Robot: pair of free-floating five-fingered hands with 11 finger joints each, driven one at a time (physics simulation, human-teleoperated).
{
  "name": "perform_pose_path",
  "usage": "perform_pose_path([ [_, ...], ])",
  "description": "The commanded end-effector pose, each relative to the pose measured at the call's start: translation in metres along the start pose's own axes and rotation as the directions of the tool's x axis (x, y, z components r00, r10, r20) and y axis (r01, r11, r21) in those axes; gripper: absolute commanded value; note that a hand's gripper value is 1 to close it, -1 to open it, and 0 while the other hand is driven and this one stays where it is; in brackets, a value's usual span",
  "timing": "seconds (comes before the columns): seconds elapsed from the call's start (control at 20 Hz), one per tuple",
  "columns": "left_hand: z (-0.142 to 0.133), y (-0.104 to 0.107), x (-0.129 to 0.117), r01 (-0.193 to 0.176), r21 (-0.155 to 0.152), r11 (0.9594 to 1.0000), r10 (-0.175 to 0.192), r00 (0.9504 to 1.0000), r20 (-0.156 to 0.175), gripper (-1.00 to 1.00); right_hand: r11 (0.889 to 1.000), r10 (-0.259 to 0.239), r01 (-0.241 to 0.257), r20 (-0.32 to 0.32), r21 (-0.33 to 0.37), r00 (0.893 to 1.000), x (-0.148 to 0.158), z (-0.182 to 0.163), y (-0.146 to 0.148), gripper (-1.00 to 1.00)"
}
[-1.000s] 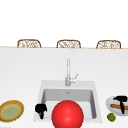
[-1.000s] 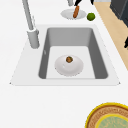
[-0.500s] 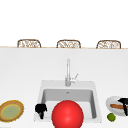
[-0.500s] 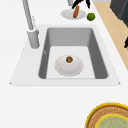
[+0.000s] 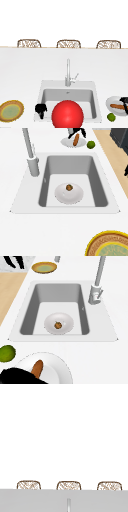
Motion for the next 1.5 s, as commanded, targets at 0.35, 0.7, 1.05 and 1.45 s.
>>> perform_pose_path([
  [0.35,0.000,0.000,0.000,0.000,0.000,1.0000,0.000,1.0000,0.000,0.00,0.991,-0.108,0.104,0.043,0.086,0.993,0.006,-0.056,0.006,-1.00],
  [0.7,0.000,0.000,0.000,0.000,0.000,1.0000,0.000,1.0000,0.000,0.00,0.988,-0.130,0.126,0.045,0.083,0.990,-0.002,-0.055,0.008,1.00],
  [1.05,0.000,0.000,0.000,0.000,0.000,1.0000,0.000,1.0000,0.000,0.00,0.980,-0.111,0.119,0.056,-0.161,0.992,-0.020,-0.042,0.008,1.00],
  [1.45,0.000,0.000,0.000,0.000,0.000,1.0000,0.000,1.0000,0.000,0.00,0.961,-0.167,0.159,-0.017,-0.227,0.986,-0.018,-0.024,-0.038,1.00],
])
